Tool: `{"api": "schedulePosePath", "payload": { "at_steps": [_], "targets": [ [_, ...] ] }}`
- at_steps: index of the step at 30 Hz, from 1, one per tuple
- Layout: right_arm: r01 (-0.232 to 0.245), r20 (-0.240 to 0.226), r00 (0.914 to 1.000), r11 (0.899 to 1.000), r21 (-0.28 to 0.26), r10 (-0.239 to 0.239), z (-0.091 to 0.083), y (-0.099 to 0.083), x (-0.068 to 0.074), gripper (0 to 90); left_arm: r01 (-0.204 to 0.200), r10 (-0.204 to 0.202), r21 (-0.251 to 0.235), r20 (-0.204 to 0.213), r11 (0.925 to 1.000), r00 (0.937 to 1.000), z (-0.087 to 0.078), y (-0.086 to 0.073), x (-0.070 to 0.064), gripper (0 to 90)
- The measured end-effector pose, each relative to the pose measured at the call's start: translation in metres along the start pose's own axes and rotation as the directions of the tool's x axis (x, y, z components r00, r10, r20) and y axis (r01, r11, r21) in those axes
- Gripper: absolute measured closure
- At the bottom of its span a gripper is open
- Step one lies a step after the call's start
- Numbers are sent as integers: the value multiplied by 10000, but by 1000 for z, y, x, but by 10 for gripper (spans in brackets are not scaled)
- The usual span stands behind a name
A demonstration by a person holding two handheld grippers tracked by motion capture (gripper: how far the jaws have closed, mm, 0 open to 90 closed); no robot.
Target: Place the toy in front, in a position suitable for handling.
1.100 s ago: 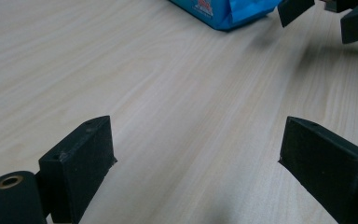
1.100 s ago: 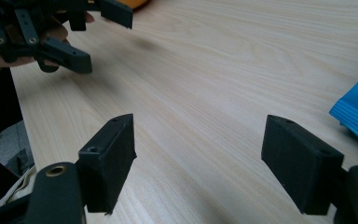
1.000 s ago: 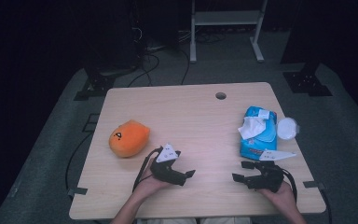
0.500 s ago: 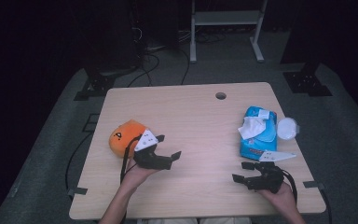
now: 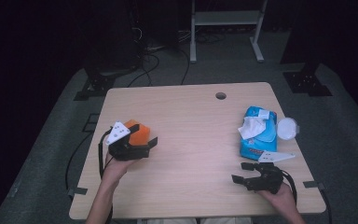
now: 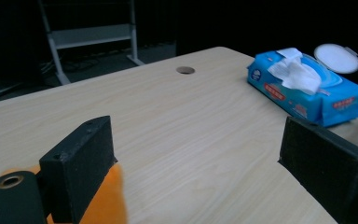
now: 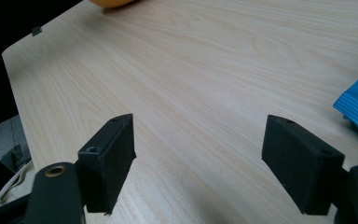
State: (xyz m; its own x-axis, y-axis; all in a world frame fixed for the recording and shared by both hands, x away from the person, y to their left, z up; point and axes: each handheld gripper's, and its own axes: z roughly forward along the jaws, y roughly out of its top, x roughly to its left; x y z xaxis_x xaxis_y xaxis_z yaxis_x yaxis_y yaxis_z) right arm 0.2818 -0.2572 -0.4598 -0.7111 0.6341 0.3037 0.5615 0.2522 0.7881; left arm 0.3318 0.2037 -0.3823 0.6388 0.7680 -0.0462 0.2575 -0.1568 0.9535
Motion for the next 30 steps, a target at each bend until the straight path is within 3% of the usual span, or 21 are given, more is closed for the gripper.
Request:
{"api": "schedulePosePath", "payload": {
  "at_steps": [13, 19, 30],
  "targets": [
    [-34, -65, 10000, 10000, 91, 35, 2, 0, 0, 242, 499, -512, -165, -933, 9986, 9943, -16, -9, 33, 95],
    [-46, -86, 10000, 10000, 85, 46, 2, -1, 1, 242, 699, -708, -107, -1374, 9975, 9880, -21, -16, 46, 91],
    [58, -231, 9997, 9998, 208, -53, 6, 0, 4, 242, 782, -702, 276, -2207, 9966, 9728, -20, -32, 63, 91]
  ]
}}
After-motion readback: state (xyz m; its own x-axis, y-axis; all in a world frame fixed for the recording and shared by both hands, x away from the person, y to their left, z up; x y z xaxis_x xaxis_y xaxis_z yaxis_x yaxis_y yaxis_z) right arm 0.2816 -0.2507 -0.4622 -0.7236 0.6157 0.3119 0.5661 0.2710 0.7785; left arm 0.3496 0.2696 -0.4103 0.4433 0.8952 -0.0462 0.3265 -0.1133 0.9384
